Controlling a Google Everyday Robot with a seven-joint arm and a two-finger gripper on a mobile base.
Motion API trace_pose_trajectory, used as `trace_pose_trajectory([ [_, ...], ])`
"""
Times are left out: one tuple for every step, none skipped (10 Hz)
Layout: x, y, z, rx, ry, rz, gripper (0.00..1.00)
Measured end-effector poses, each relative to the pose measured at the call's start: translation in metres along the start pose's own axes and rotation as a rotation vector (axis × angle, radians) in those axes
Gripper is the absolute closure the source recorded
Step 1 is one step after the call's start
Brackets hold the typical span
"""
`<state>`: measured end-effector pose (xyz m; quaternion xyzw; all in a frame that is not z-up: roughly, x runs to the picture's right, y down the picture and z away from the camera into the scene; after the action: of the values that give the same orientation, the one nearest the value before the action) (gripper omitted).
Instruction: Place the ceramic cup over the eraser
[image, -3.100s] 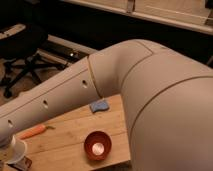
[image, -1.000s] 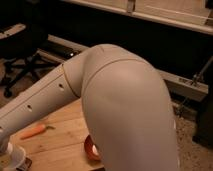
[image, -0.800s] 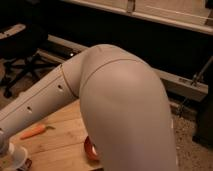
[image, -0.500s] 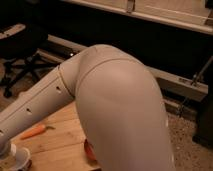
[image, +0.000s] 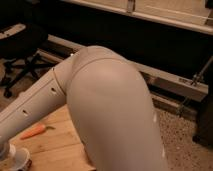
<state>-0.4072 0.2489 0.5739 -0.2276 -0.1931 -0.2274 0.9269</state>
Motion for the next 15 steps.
trace_pose_trajectory([
  [-0.0005,-0.0004,0.0006,-0.001,0.001,0.001,0.2],
  [-0.0006,-0.0008,0.0009,-0.003,0.0,0.004,0.2],
  [0.0001,-0.001,0.0013,-0.006,0.001,0.007,0.2],
  [0.0012,-0.0008,0.0017,-0.01,0.003,0.01,0.2],
  [0.0026,-0.001,0.0022,-0.014,0.003,0.014,0.2],
  [0.0033,-0.0007,0.0024,-0.018,0.004,0.015,0.2],
  [0.004,-0.0008,0.0026,-0.021,0.003,0.017,0.2],
  [0.005,-0.0014,0.0027,-0.024,0.002,0.019,0.2],
  [0.0059,-0.002,0.0028,-0.025,0.003,0.02,0.2],
  [0.0067,-0.0029,0.0028,-0.027,0.002,0.022,0.2],
  [0.0079,-0.0049,0.0019,-0.024,-0.003,0.027,0.2],
  [0.0088,-0.0055,0.0013,-0.023,-0.004,0.029,0.2],
  [0.0079,-0.0051,0.0015,-0.023,-0.004,0.027,0.2],
  [0.007,-0.0048,0.0015,-0.024,-0.005,0.025,0.2],
  [0.0072,-0.0048,0.0015,-0.023,-0.005,0.026,0.2],
])
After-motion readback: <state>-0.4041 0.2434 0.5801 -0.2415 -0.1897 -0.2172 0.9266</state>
